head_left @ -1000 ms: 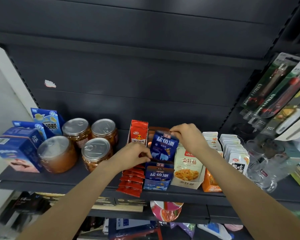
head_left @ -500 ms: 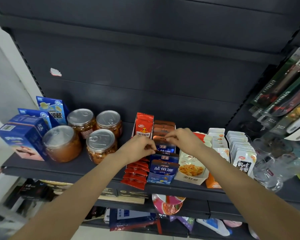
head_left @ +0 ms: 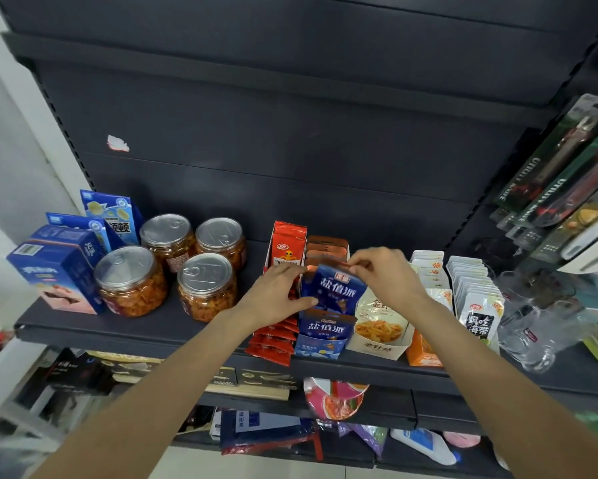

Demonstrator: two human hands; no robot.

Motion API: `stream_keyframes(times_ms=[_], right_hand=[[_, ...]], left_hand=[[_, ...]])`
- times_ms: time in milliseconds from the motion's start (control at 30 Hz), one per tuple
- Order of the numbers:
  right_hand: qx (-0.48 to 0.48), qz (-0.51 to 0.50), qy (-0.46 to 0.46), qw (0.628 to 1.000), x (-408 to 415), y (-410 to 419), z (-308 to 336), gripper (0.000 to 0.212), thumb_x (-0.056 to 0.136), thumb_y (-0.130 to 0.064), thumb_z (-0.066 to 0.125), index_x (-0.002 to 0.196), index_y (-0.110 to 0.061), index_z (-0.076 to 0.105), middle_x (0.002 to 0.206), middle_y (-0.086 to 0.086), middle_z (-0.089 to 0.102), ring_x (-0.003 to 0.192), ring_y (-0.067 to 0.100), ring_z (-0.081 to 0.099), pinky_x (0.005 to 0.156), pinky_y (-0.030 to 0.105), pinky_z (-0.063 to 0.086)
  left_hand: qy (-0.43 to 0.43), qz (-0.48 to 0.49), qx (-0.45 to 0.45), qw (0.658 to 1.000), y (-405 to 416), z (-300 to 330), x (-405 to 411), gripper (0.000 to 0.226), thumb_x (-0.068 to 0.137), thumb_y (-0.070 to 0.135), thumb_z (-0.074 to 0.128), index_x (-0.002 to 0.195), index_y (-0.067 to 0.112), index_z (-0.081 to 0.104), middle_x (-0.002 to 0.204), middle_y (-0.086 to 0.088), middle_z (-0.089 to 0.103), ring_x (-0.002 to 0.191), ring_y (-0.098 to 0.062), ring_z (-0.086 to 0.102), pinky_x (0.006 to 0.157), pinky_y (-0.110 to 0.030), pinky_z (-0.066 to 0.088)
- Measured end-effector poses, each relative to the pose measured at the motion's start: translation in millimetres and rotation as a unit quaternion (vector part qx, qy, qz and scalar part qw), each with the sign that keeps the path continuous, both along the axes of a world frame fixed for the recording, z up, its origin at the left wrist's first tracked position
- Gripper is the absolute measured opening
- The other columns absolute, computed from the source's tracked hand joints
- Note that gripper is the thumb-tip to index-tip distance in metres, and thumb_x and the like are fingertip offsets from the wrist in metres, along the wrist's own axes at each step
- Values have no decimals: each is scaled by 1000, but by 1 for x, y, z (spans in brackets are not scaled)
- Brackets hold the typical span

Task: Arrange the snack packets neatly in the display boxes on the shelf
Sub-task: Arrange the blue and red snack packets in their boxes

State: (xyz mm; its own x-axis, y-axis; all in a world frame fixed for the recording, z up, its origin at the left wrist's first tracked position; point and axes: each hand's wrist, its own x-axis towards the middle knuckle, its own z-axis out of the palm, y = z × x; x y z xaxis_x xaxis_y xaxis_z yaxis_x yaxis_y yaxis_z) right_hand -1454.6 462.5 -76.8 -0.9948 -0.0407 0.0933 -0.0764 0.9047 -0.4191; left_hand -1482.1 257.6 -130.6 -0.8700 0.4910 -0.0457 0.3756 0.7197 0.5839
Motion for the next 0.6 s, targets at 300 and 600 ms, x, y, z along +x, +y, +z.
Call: stream_keyframes(times_ms=[300,600], right_hand=[[-140,-14,161,977,11,17,33,14,90,-13,60,97,-10,72,97,2,70,86,11,60,76,20,45],[-349,12,167,922,34,43,28,17,85,-12,65,96,-23,70,100,-1,58,92,3,54,76,6,42]], left_hand=[[-96,170,207,958,8,32,12,35,98,26,48,129,12,56,102,-4,66,87,-14,63,76,-18,49],[-335,294,543,712,17,46,51,27,97,21,49,117,4,57,109,-15,68,90,-16,69,73,-25,52]])
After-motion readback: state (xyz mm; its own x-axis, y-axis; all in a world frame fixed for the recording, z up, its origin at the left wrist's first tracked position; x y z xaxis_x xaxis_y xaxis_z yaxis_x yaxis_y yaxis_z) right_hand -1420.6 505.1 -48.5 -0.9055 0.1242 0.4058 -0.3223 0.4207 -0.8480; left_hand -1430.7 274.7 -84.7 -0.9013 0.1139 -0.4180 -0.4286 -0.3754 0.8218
